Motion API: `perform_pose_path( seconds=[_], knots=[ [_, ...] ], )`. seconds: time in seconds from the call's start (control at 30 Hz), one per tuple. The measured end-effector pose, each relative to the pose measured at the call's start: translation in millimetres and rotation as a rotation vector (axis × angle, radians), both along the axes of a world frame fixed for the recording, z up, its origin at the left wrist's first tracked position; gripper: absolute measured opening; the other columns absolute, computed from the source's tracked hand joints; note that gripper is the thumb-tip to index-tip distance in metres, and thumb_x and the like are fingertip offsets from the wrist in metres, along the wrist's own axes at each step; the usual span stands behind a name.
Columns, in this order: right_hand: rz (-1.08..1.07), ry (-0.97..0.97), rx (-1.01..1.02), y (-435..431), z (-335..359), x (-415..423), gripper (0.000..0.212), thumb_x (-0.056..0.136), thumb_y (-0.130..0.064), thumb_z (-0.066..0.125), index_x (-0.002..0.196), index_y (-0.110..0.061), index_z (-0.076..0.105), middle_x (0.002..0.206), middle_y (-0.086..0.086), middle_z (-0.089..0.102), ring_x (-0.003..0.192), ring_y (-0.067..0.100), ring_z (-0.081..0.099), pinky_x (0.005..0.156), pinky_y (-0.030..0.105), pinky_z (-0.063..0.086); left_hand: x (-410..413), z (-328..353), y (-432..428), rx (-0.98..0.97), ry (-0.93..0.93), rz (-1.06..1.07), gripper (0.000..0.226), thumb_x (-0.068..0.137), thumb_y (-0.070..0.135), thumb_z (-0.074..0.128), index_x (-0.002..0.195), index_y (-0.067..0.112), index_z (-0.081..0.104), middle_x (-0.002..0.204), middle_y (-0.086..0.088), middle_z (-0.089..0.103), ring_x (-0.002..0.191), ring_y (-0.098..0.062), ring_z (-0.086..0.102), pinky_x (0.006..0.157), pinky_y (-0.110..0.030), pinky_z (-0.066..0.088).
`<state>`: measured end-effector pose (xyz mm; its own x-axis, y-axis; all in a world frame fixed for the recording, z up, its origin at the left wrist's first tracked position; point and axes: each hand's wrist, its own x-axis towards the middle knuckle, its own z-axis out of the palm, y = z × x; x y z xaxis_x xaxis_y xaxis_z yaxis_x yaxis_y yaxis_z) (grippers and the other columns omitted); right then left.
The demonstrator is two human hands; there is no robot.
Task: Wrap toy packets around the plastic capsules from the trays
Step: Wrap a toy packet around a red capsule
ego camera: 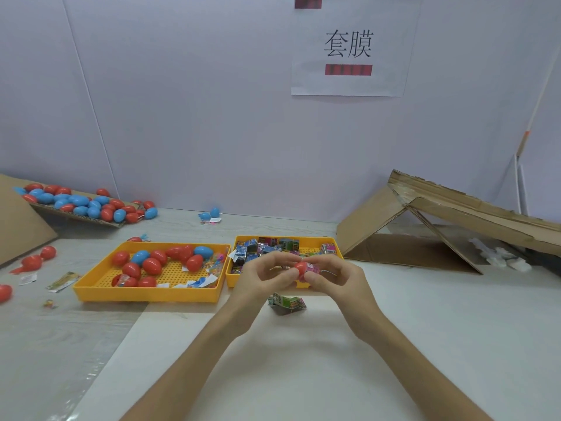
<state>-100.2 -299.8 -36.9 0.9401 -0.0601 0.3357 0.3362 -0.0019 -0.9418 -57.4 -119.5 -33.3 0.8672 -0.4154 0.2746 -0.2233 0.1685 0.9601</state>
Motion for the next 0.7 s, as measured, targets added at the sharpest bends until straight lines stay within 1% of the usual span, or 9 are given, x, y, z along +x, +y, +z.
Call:
perform_pose_path(
  seconds=[0.07,0.13,0.23,0.33,0.47,0.53,0.6,0.7],
  knots=[
    [0.016,-0.017,0.023,-0.1,1.3,-0.6,0.025,0.079,-0.023,0.083,0.103,-0.025,0.077,0.103,0.003,0.077,0.095,0.019,0.073,0.077,0.023,0.055,1.3,-0.3,0.4,-0.054,0.042,0.009,0.031,0.083,0.022,0.073,0.112,0.014,0.073,0.106,-0.008,0.075,0.102,-0.025,0.072,0.082,-0.028,0.058],
    [0.022,-0.034,0.019,-0.2,1.2,-0.6,0.025,0.079,-0.02,0.083,0.103,-0.022,0.077,0.101,0.004,0.077,0.093,0.019,0.074,0.076,0.023,0.056,2.8,-1.5,0.1,-0.068,0.062,0.016,0.031,0.081,0.021,0.073,0.11,0.011,0.074,0.105,-0.011,0.074,0.102,-0.028,0.071,0.082,-0.029,0.058],
    [0.008,-0.049,-0.022,-1.2,-0.3,-0.3,0.028,0.078,-0.019,0.082,0.106,-0.018,0.077,0.1,0.005,0.078,0.093,0.021,0.074,0.077,0.024,0.056,3.7,-3.2,0.2,-0.061,0.071,0.017,0.031,0.079,0.021,0.075,0.106,0.006,0.074,0.101,-0.012,0.075,0.1,-0.029,0.072,0.082,-0.029,0.058],
    [0.001,-0.053,-0.042,-1.6,-1.8,-0.4,0.03,0.078,-0.018,0.081,0.107,-0.016,0.077,0.102,0.003,0.078,0.096,0.02,0.074,0.078,0.024,0.056,4.0,-4.3,-0.1,-0.065,0.071,0.016,0.028,0.078,0.022,0.076,0.102,0.009,0.078,0.101,-0.012,0.076,0.099,-0.027,0.073,0.082,-0.031,0.059],
    [-0.014,-0.073,-0.05,0.8,-2.3,-1.5,0.032,0.078,-0.022,0.08,0.109,-0.017,0.077,0.102,0.001,0.078,0.095,0.018,0.074,0.077,0.022,0.056,3.9,-4.4,-1.1,-0.073,0.089,0.014,0.031,0.079,0.02,0.074,0.106,0.006,0.076,0.104,-0.014,0.075,0.102,-0.031,0.072,0.087,-0.035,0.059],
    [-0.027,-0.088,-0.061,1.6,-2.2,-0.9,0.03,0.08,-0.017,0.081,0.11,-0.019,0.076,0.103,0.0,0.077,0.096,0.018,0.074,0.077,0.024,0.056,4.4,-3.2,-0.1,-0.055,0.089,0.008,0.027,0.083,0.018,0.073,0.108,0.007,0.075,0.104,-0.013,0.075,0.103,-0.03,0.071,0.09,-0.038,0.059],
    [-0.053,-0.123,-0.1,3.0,-2.6,-0.8,0.034,0.081,-0.011,0.082,0.112,-0.024,0.075,0.105,-0.003,0.077,0.097,0.017,0.074,0.079,0.024,0.057,4.3,-1.5,0.5,-0.05,0.097,0.002,0.025,0.086,0.015,0.072,0.11,0.009,0.074,0.106,-0.011,0.075,0.104,-0.03,0.071,0.09,-0.04,0.059],
    [-0.107,-0.22,-0.182,6.6,-2.9,-2.6,0.045,0.08,-0.007,0.081,0.114,-0.036,0.073,0.107,-0.01,0.075,0.098,0.015,0.073,0.079,0.021,0.057,2.4,0.5,-0.5,-0.057,0.131,-0.016,0.036,0.082,0.025,0.072,0.116,0.012,0.07,0.111,-0.014,0.073,0.103,-0.029,0.072,0.087,-0.037,0.059]
  ],
)
